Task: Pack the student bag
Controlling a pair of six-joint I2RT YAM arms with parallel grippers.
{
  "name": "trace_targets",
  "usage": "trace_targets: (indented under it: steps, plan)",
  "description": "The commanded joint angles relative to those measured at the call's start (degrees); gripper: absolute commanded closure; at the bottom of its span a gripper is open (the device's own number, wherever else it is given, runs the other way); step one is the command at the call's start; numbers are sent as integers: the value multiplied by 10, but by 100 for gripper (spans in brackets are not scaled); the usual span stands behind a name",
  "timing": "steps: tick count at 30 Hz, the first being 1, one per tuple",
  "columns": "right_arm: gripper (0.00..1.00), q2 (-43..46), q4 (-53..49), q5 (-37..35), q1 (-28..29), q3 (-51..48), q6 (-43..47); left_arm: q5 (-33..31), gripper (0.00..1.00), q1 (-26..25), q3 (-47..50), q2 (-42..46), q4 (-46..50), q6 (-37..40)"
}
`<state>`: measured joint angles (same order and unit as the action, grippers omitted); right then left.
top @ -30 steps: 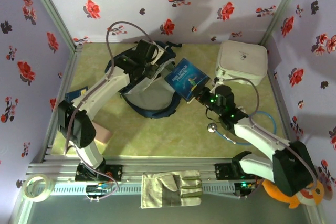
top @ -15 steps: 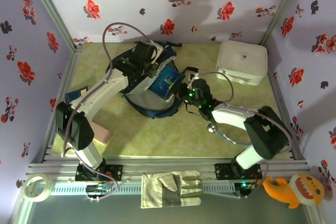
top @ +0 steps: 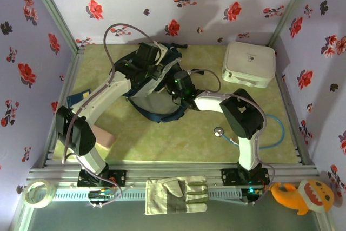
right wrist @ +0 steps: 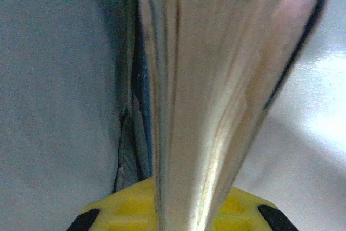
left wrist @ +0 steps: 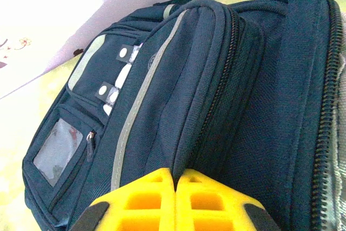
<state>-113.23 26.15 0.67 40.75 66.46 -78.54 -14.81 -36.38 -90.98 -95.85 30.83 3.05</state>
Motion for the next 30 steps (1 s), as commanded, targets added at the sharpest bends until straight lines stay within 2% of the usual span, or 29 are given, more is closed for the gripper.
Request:
trace_targets:
  steps: [1, 4, 14, 16, 18, 20, 23, 30]
  plan:
    - [92, -26, -38, -72, 12, 55, -14, 21, 100, -3, -30, 50, -64, -25]
    - [90, -45, -40, -89, 19, 83, -15, 27, 100, -3, -27, 51, -61, -29]
    - [85, -119, 28, -73, 22, 132, -50, 48, 100, -3, -16, 65, -70, -41]
    - [81, -128, 31, -70, 21, 137, -47, 50, 100, -2, -12, 69, -73, -41]
    - [71, -130, 36, -57, 18, 140, -45, 48, 100, -2, -8, 72, -74, -41]
    - [59, -119, 49, -51, 18, 122, -53, 48, 100, -2, -7, 72, -74, -42]
    - [50, -74, 83, -57, 15, 64, -62, 48, 100, -1, -7, 73, -73, -45]
    - [43, 78, 115, -89, -2, -110, -51, 50, 100, 0, 10, 64, -87, -68]
